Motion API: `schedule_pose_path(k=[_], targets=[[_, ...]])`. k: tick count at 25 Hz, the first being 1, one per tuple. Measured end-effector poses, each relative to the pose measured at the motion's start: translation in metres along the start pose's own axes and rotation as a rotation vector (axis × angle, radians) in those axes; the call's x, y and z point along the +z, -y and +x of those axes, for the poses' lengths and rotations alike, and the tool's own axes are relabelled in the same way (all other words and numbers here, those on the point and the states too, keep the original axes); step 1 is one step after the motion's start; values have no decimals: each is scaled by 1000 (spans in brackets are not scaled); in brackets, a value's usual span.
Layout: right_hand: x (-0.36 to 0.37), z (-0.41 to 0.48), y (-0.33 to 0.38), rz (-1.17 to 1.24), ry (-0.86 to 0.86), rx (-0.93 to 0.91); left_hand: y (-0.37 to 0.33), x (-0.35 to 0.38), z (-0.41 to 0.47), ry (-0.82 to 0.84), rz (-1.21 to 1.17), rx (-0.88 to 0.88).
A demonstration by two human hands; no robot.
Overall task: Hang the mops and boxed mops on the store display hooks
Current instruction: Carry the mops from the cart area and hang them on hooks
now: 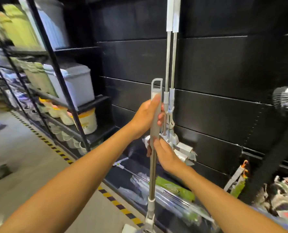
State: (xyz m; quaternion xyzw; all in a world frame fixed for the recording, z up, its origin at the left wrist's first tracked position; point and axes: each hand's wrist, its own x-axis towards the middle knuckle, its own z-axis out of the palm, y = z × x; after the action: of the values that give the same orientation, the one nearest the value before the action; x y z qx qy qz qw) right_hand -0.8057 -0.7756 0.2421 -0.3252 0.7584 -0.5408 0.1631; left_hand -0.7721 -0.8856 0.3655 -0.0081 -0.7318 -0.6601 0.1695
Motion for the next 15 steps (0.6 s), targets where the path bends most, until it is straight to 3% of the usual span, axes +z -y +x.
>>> schedule_pose_path(k=[6,15], targets=[[-21,82,84,45,45,-151,-62,-52,75,-49,20,120],[-57,196,215,-45,-125,-237,-169,-120,193,-15,-39,323]])
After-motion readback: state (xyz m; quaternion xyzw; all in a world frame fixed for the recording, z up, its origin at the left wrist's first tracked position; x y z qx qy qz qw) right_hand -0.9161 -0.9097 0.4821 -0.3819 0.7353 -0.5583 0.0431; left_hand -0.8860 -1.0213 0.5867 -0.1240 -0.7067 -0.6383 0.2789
